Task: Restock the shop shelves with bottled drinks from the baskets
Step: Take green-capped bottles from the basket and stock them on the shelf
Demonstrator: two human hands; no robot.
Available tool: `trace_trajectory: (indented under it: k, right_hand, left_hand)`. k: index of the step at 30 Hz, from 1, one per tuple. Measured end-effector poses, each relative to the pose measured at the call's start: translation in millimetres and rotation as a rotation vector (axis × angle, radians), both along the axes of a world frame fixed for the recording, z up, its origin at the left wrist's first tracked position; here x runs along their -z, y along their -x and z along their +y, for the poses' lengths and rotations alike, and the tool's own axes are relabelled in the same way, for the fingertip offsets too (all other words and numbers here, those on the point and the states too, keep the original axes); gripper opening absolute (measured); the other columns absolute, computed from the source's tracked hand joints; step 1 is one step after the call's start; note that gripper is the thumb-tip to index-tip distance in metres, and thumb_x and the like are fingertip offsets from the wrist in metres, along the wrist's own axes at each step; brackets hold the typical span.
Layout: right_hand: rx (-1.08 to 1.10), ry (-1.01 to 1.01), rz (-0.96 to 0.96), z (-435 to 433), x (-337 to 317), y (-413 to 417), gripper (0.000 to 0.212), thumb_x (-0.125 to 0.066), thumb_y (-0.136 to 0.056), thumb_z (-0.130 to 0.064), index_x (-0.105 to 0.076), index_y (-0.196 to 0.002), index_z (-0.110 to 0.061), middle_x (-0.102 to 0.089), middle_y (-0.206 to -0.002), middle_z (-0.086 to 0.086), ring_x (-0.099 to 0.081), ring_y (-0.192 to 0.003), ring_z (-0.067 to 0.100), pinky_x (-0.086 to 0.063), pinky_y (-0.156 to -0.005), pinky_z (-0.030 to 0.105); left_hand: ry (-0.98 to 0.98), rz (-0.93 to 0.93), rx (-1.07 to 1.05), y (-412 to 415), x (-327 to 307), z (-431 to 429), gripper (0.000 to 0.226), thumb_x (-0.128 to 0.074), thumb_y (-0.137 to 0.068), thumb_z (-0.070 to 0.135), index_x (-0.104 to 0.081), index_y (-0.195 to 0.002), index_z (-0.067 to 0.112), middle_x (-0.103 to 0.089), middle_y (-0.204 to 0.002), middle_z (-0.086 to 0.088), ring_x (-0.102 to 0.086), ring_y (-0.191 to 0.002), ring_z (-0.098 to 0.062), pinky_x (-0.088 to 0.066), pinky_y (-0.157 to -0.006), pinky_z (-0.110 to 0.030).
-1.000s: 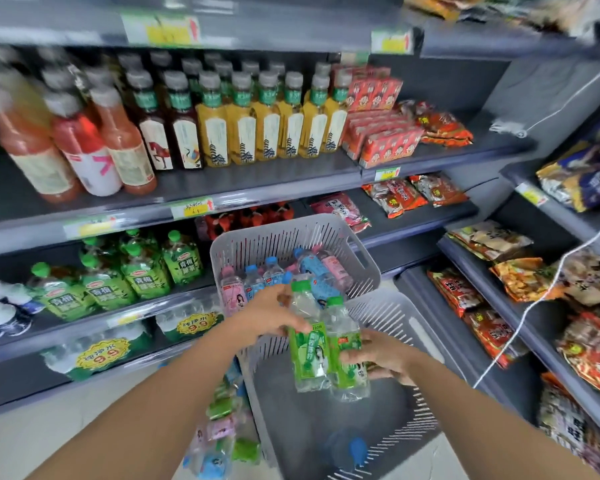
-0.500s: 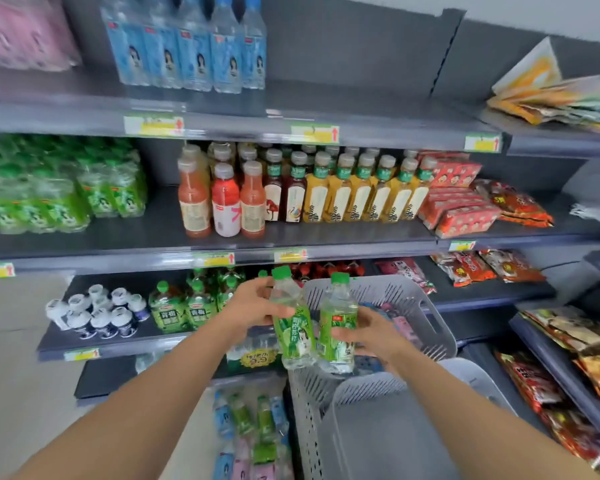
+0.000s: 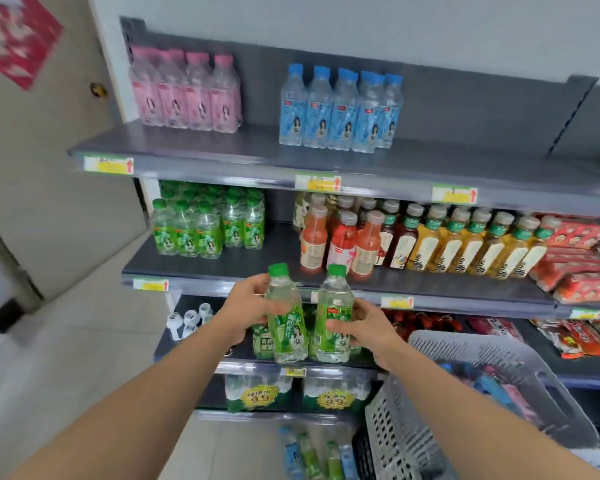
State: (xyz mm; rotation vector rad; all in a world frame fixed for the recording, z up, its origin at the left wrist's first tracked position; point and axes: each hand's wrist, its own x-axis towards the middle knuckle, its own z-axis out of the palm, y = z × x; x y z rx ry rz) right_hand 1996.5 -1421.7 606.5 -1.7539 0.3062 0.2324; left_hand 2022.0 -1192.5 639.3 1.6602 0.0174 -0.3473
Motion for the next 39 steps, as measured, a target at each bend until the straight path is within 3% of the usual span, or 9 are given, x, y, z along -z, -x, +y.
trace_trajectory:
  k: [5,9,12,14,20,24,28,36,39]
  right_hand:
    - [-0.003,0.029,-0.045,63,-3,-25,0.067,-0.089,-0.064,-0.025,-0.054,-0.121,-0.018,-0.063,-0.117,0.0,-0.059,-0.106,0.019,-0.049,-0.088,0.035]
    - [-0.023,0.035,-0.088,105,-8,-42,0.052,-0.087,-0.067,-0.018,-0.055,-0.107,-0.02,-0.063,-0.104,-0.005,-0.059,-0.093,0.011,-0.05,-0.083,0.034]
    - [-0.036,0.037,-0.118,128,-10,-58,0.052,-0.087,-0.068,-0.016,-0.055,-0.109,-0.016,-0.062,-0.1,-0.006,-0.056,-0.087,0.002,-0.045,-0.069,0.022]
    - [-0.028,0.04,-0.121,141,-10,-72,0.051,-0.087,-0.067,-0.016,-0.056,-0.108,-0.015,-0.064,-0.1,-0.005,-0.058,-0.087,0.004,-0.044,-0.066,0.019]
    - [0.013,0.092,-0.147,167,-2,-129,0.049,-0.089,-0.063,-0.015,-0.057,-0.1,-0.018,-0.067,-0.103,-0.001,-0.064,-0.097,0.017,-0.05,-0.084,0.033]
    - [0.018,0.13,-0.153,183,3,-173,0.052,-0.089,-0.063,-0.015,-0.057,-0.104,-0.015,-0.066,-0.103,-0.002,-0.062,-0.096,0.017,-0.049,-0.084,0.032]
    - [-0.011,0.202,-0.158,193,17,-219,0.061,-0.09,-0.062,-0.017,-0.057,-0.113,-0.01,-0.066,-0.109,0.002,-0.062,-0.099,0.018,-0.046,-0.081,0.028]
    - [-0.024,0.266,-0.121,208,49,-283,0.068,-0.091,-0.059,-0.019,-0.057,-0.118,-0.012,-0.067,-0.117,0.007,-0.064,-0.105,0.022,-0.051,-0.095,0.037]
    - [-0.023,0.284,-0.121,212,55,-294,0.065,-0.09,-0.06,-0.017,-0.058,-0.117,-0.012,-0.067,-0.117,0.006,-0.064,-0.105,0.022,-0.05,-0.093,0.033]
  left_hand:
    - [0.016,-0.057,-0.083,-12,-1,60,0.045,-0.075,-0.073,-0.008,-0.059,-0.093,0.029,-0.065,-0.097,0.006,-0.063,-0.08,-0.012,-0.05,-0.064,-0.025]
    - [0.002,-0.072,-0.143,-25,4,102,0.049,-0.08,-0.069,-0.005,-0.065,-0.109,0.019,-0.068,-0.109,-0.004,-0.067,-0.092,-0.023,-0.054,-0.072,-0.03]
    - [-0.017,-0.075,-0.196,-36,9,128,0.071,-0.086,-0.063,0.004,-0.059,-0.128,0.014,-0.065,-0.118,-0.006,-0.065,-0.1,-0.025,-0.054,-0.067,-0.025]
    - [-0.008,-0.072,-0.222,-46,10,141,0.084,-0.09,-0.056,0.009,-0.055,-0.133,0.014,-0.064,-0.121,-0.006,-0.065,-0.104,-0.026,-0.058,-0.077,-0.033]
    - [0.004,-0.082,-0.242,-79,10,165,0.102,-0.092,-0.043,0.022,-0.052,-0.135,0.011,-0.062,-0.125,-0.01,-0.064,-0.108,-0.027,-0.054,-0.091,-0.046]
    - [0.014,-0.08,-0.267,-113,15,176,0.087,-0.084,-0.064,-0.002,-0.043,-0.141,0.005,-0.056,-0.131,-0.011,-0.059,-0.112,-0.027,-0.054,-0.082,-0.032]
    - [-0.021,-0.076,-0.261,-151,20,183,0.083,-0.09,-0.055,0.011,-0.055,-0.13,0.007,-0.062,-0.122,-0.01,-0.063,-0.107,-0.027,-0.055,-0.076,-0.03]
    - [0.001,-0.045,-0.292,-205,36,189,0.072,-0.083,-0.063,-0.006,-0.055,-0.128,0.007,-0.057,-0.123,-0.011,-0.061,-0.107,-0.029,-0.058,-0.078,-0.027]
    - [-0.018,-0.031,-0.277,-217,44,191,0.078,-0.086,-0.059,-0.002,-0.056,-0.129,0.009,-0.058,-0.125,-0.01,-0.061,-0.11,-0.028,-0.055,-0.092,-0.038]
